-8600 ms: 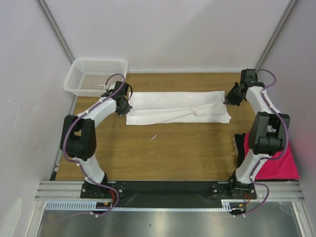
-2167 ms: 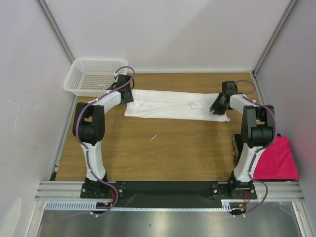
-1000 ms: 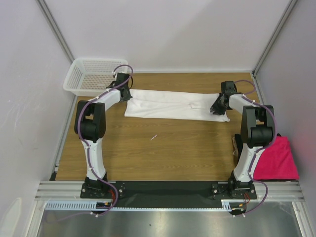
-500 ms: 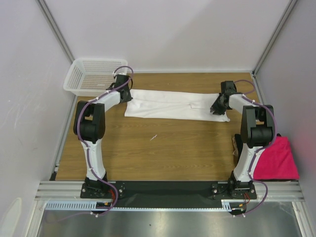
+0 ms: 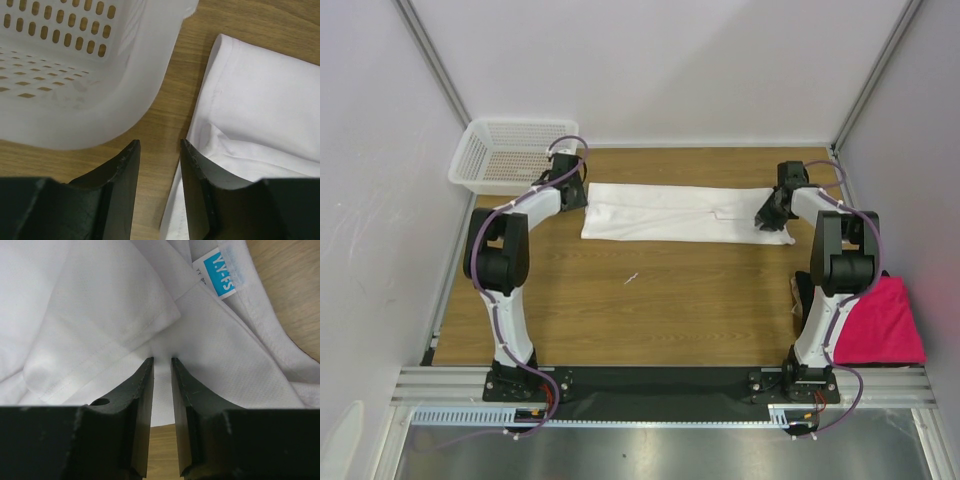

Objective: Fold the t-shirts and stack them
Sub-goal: Fold the tshirt

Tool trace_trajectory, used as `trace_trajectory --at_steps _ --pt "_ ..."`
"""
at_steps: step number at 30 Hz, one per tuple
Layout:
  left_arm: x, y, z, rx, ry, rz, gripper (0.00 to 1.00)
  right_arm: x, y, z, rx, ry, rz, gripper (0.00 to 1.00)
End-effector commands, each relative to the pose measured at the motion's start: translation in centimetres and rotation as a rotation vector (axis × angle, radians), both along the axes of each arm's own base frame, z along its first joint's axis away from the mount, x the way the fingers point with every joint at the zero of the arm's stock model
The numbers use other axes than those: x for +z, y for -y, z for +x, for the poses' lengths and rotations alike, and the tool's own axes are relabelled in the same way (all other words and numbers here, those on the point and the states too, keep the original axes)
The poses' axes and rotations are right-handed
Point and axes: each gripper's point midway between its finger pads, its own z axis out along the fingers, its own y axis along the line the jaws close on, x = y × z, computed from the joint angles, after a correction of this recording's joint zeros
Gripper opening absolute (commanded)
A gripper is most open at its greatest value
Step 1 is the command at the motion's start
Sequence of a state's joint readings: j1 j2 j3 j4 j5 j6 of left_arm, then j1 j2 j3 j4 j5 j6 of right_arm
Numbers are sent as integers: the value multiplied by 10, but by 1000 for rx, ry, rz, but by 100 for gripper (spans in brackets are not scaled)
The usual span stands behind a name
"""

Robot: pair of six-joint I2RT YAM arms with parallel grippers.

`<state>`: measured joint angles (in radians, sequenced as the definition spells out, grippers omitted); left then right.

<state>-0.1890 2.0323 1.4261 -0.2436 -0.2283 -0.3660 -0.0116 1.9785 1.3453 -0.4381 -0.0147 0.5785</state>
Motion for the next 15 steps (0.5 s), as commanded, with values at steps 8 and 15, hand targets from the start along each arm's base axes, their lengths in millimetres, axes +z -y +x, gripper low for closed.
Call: trace_trajectory --at_steps 8,15 --pt "47 53 1 -150 136 -97 44 -23 29 -12 -25 -87 -87 26" --pt "27 64 0 -177 85 -97 44 -22 29 -12 -20 -89 -90 26"
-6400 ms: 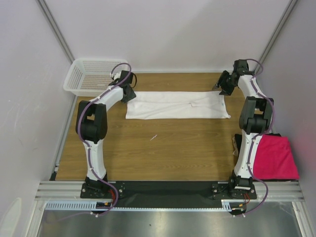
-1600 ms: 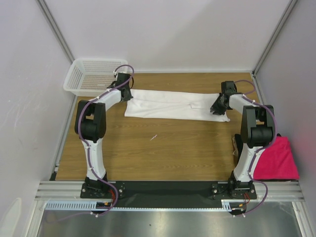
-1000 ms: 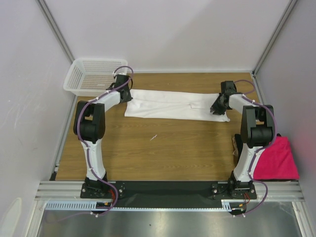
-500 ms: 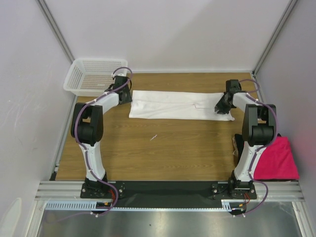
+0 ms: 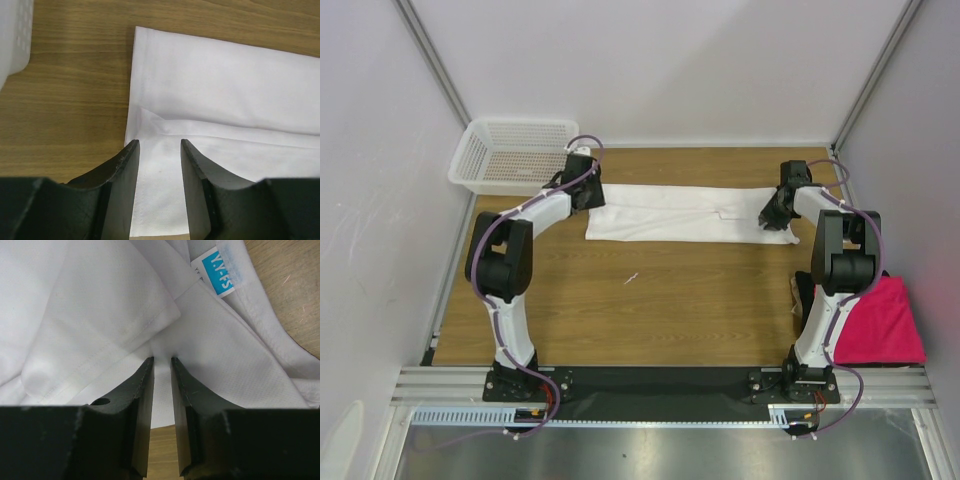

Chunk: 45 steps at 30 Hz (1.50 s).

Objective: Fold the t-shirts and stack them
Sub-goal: Fold the tshirt

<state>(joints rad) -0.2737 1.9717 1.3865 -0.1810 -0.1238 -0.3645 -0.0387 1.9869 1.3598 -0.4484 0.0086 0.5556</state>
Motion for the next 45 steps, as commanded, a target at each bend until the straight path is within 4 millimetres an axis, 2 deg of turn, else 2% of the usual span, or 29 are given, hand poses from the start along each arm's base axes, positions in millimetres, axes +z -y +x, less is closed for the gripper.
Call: trace_trajectory --at_steps 1,3,4,11,12,16,24,27,30,32,38,40,45 --pt "4 2 8 -13 14 2 44 -20 12 -13 -3 -81 -58 26" --pt "-6 -1 9 1 -13 24 43 -21 11 -13 0 -84 -56 26" --pt "-2 -5 14 23 -6 39 42 -21 11 -14 0 -87 -55 26" --pt "-11 -9 15 56 -41 58 39 -19 11 -12 2 -81 -51 26" --pt "-11 -9 16 57 -40 61 37 -20 11 -12 0 -83 -51 26" --pt "-13 -17 14 95 -46 85 14 -20 11 -12 0 -84 -48 25" --pt "4 -27 19 150 1 110 0 -24 11 -15 -1 -96 -51 24" --pt "5 -28 23 155 10 114 0 -24 12 -16 -5 -98 -55 24" --pt "8 -19 25 115 19 83 0 -22 12 -15 -5 -94 -55 24" --pt "11 -11 23 72 38 50 8 -21 12 -14 -4 -89 -54 24" --pt "13 -7 21 39 50 40 32 -22 10 -14 1 -87 -49 24" --pt "11 -5 22 31 45 34 37 -21 10 -14 5 -89 -51 24" --pt "-1 -1 23 30 11 25 36 -20 10 -13 2 -84 -50 24"
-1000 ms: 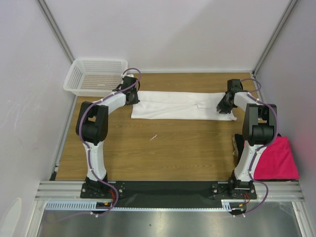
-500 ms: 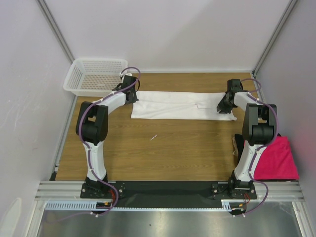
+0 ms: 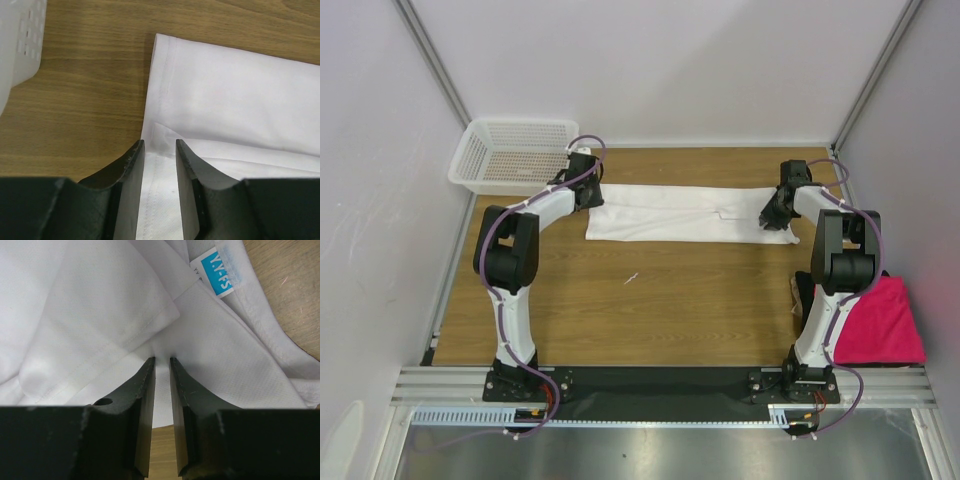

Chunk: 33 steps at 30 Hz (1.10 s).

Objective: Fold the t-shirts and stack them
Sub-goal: Fold the tshirt

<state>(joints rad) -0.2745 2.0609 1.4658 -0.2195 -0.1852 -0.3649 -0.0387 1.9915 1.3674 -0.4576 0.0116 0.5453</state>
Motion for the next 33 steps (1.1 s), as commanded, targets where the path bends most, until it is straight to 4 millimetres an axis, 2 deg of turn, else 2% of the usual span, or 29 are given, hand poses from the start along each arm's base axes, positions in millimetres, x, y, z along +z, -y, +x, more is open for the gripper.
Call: trace_trajectory --at_steps 1,9,18,20,23,24,25,33 --pt "16 7 10 -14 37 -27 36 -20 9 -13 -5 -79 -42 24" --pt "9 2 16 13 27 0 26 -19 9 -12 -3 -79 -41 24" --pt "2 1 15 19 2 12 25 -20 9 -11 -3 -82 -39 24" --pt "0 0 15 21 -2 15 21 -22 8 -12 -3 -85 -37 24" --pt "0 0 16 24 -2 17 9 -22 8 -11 -3 -85 -37 24" --pt "0 -1 17 28 0 22 1 -22 9 -11 -5 -83 -38 24" --pt "-2 -3 16 35 -3 26 0 -21 9 -11 -5 -83 -38 23" --pt "19 -27 12 150 54 76 0 -22 9 -10 -5 -85 -39 23"
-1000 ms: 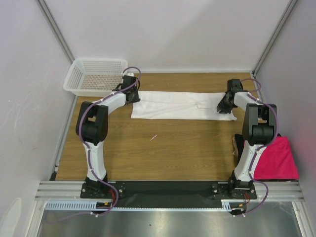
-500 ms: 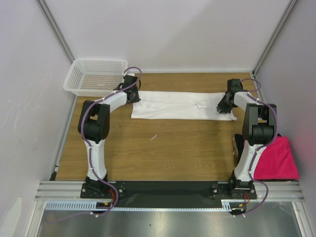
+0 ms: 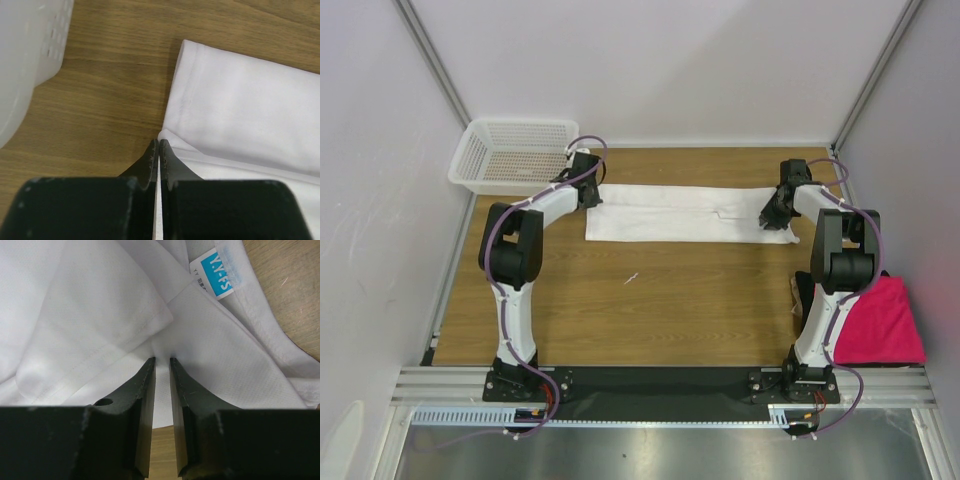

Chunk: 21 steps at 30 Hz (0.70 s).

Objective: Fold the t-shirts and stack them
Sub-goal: Fold the tshirt

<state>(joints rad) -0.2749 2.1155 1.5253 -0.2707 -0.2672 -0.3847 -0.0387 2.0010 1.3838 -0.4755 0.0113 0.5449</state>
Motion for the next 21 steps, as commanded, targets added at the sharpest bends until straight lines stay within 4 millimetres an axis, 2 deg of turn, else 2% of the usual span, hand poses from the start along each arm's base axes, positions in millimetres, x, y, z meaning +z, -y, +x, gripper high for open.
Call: trace_trajectory --at_steps 1,10,13,14,16,19,20,21 --pt "35 -17 7 87 94 21 0 -23 9 -11 -4 -78 -40 23" --pt "31 -12 8 62 85 -3 0 -22 8 -10 -2 -71 -35 23" --pt "33 -8 9 42 89 -9 5 -19 6 -7 2 -59 -27 24" --pt "38 -7 10 40 98 -11 11 -16 5 -5 5 -51 -21 24" --pt "46 -4 12 20 114 -7 17 -7 2 2 9 -21 -5 25" --pt "69 0 15 -7 153 12 36 10 -4 14 5 26 35 32" --pt "80 4 16 -17 168 17 46 19 -7 20 -1 57 53 36" --pt "92 6 15 -29 188 25 49 24 -7 23 -10 73 63 38"
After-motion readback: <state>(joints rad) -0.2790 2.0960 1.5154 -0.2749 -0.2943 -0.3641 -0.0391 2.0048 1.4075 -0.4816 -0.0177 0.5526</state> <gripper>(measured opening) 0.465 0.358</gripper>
